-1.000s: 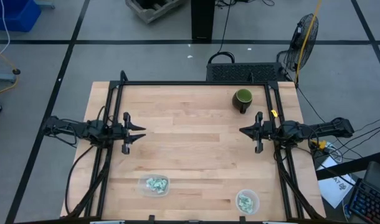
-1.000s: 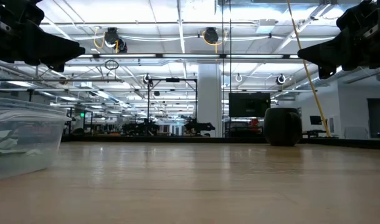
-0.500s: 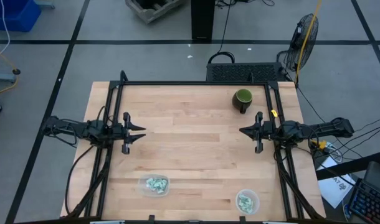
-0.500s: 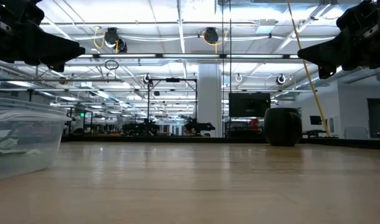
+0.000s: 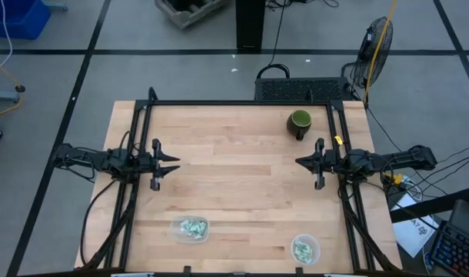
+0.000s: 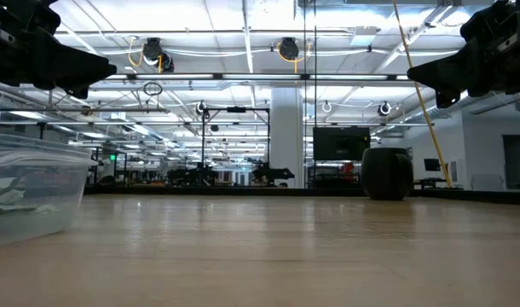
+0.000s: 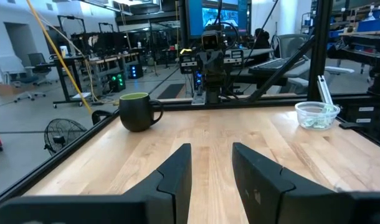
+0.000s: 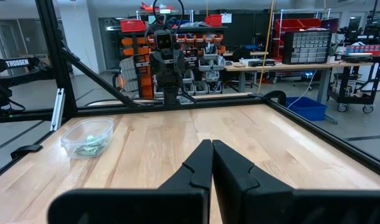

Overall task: Pick and place Stevia / Truvia into bins
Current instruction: Return to Home Position

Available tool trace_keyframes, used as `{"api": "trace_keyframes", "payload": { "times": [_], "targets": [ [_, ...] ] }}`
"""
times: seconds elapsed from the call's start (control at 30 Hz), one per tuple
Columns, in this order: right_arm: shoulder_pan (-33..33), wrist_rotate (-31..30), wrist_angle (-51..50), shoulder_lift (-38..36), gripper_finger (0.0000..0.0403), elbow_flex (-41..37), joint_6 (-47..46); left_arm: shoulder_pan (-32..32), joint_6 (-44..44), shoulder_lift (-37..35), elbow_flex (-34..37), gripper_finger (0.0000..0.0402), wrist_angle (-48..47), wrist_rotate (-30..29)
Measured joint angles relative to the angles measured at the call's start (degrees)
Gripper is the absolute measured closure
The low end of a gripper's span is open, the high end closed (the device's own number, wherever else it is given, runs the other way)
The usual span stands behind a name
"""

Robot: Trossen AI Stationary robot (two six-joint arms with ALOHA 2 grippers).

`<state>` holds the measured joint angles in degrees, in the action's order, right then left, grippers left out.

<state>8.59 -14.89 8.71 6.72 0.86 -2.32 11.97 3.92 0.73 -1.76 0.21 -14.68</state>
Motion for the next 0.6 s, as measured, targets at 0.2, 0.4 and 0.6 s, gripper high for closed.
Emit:
{"api": "trace_keyframes", "payload": {
  "times": [0.2,0.4,0.6],
  "targets": [
    [0.00,0.00,-0.01,0.00,0.0399,-0.01,0.01,0.00,0.03,0.00,0.00,0.0279,0.00,0.00],
    [0.01,0.01,-0.01,0.00,0.0399,0.00,-0.01,0.00,0.13,0.00,0.00,0.0279,0.00,0.00],
    [-0.01,0.01,0.00,0.00,0.0399,0.00,0.01,0.01,0.18,0.00,0.00,0.0279,0.00,0.00]
  ]
}}
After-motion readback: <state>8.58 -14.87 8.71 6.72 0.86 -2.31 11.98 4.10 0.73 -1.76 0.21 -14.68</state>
